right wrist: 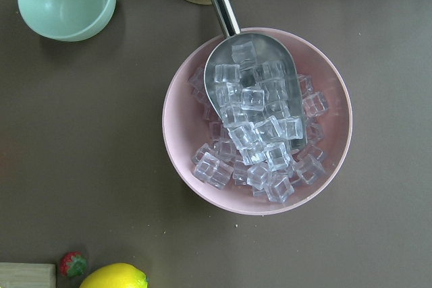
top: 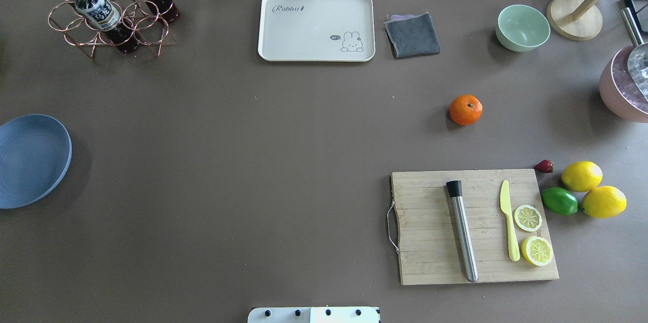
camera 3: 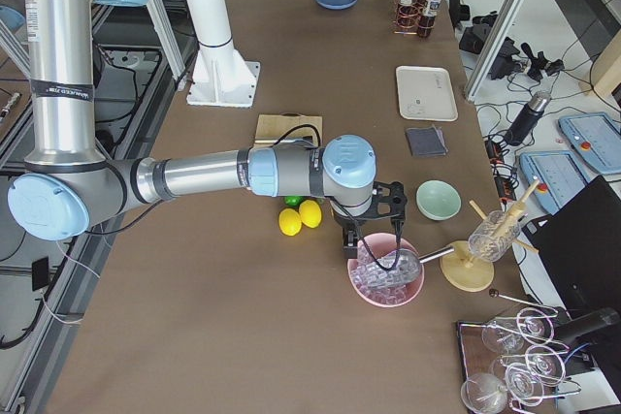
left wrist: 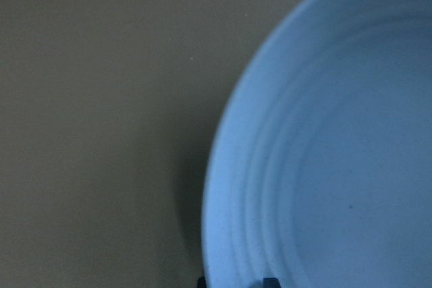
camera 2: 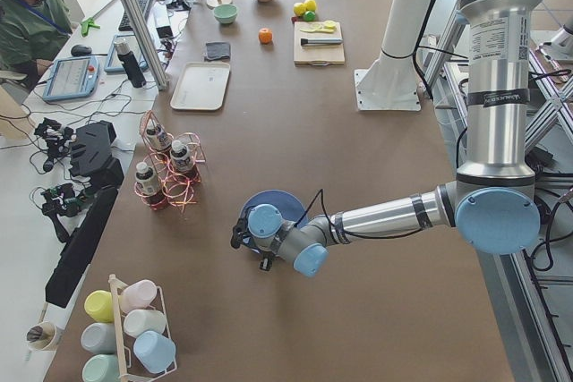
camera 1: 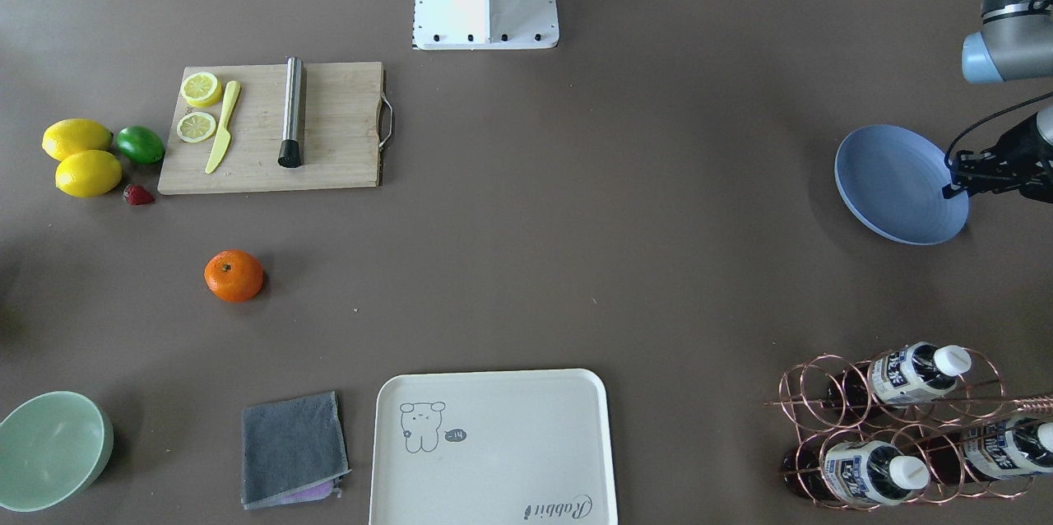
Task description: Pick orange to plate
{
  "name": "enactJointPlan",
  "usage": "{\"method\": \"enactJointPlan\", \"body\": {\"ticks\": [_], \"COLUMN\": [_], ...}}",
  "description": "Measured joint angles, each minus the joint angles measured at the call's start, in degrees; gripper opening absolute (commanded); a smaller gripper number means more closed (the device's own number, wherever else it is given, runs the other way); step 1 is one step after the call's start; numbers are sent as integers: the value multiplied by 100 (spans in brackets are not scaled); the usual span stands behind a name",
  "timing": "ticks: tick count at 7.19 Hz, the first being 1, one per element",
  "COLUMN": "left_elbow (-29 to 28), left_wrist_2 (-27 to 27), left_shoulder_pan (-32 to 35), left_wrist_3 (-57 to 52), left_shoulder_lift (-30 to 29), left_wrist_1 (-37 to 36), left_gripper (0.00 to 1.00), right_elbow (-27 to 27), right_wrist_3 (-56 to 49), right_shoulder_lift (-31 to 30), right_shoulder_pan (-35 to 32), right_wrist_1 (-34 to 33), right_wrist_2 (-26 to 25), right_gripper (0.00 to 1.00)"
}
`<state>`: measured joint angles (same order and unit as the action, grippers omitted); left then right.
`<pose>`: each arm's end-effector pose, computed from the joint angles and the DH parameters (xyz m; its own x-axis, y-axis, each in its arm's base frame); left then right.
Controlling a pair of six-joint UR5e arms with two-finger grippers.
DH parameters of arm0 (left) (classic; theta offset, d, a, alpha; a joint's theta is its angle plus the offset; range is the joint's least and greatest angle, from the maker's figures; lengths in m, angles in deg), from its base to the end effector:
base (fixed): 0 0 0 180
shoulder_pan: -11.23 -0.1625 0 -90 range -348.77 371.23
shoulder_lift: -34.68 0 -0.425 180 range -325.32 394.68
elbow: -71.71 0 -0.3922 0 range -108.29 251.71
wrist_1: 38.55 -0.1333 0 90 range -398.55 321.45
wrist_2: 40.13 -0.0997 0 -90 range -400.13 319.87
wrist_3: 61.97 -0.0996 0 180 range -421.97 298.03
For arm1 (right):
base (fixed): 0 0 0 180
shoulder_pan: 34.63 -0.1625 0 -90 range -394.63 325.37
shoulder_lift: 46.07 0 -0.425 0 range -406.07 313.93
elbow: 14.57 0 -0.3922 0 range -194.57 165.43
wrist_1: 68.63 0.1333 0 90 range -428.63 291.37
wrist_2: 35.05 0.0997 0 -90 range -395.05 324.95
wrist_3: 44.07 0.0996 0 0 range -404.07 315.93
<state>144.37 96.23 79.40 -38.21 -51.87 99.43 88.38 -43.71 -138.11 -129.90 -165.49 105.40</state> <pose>0.1147 -0.4509 0.7415 0.6071 0.1831 -0.7733 -0.0942 0.9828 0.1589 0.0998 -0.4667 0.5692 0.6385 0.0105 0.7696 -0.0956 0.9932 0.0658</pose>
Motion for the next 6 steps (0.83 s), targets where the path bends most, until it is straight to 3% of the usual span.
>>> {"method": "enactJointPlan", "body": {"ticks": [3, 6], "left_elbow": [198, 383], "left_wrist_2": [164, 966], "left_shoulder_pan": [77, 392], "left_wrist_3": [633, 860], "left_shoulder_lift": [-36, -162], "left_wrist_1": [-7, -70], "left_gripper": [0, 0], "right_elbow": [-20, -47], "right_wrist_3": [-22, -12], "right_shoulder_lift": [-55, -168], "right_shoulder_pan": [0, 0], "right_wrist_1": [188, 320], "right_wrist_2": [4, 107], "right_gripper": [100, 100]}}
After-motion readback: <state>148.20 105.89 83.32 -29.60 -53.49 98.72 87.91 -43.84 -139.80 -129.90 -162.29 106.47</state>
